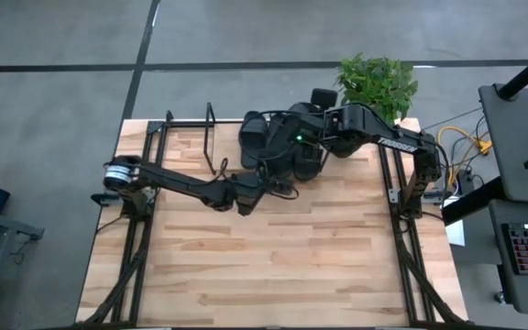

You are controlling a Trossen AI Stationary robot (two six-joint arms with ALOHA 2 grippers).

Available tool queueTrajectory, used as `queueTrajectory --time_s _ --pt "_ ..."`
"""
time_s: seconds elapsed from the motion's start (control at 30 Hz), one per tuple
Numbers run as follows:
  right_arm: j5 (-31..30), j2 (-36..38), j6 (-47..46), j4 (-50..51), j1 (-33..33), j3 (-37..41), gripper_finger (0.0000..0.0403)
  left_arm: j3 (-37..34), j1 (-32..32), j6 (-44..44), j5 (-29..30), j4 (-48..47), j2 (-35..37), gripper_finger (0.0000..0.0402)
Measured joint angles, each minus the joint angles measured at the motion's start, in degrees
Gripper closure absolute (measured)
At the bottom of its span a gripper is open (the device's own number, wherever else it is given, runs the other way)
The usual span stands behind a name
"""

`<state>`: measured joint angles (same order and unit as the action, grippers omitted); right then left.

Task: Pick and place slides into the shelf
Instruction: Put the black slides on the shelf

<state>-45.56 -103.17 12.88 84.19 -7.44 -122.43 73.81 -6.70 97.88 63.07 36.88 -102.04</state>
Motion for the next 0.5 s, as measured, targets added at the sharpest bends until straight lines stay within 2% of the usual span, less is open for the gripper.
queueTrajectory --time_s 0.13,0.27,0.37,0.5 --pt "-0.4 0.1 0.9 -0.8 0.2 0.0 0.0395 -5.3 0.0 -5.0 0.4 -0.4 4.9 0.0217" --pt "-0.6 0.4 2.6 -2.6 0.4 0.0 0.0395 -14.0 0.0 -16.8 -1.2 -4.7 13.6 0.0214" --pt "0.2 0.4 4.8 -6.5 1.4 0.5 0.0395 -21.0 -0.1 -31.9 -6.5 -12.7 22.6 0.0213" --pt "1.0 0.3 7.6 -11.0 1.9 1.3 0.0395 -28.3 -0.6 -50.7 -16.7 -21.1 34.8 0.0213"
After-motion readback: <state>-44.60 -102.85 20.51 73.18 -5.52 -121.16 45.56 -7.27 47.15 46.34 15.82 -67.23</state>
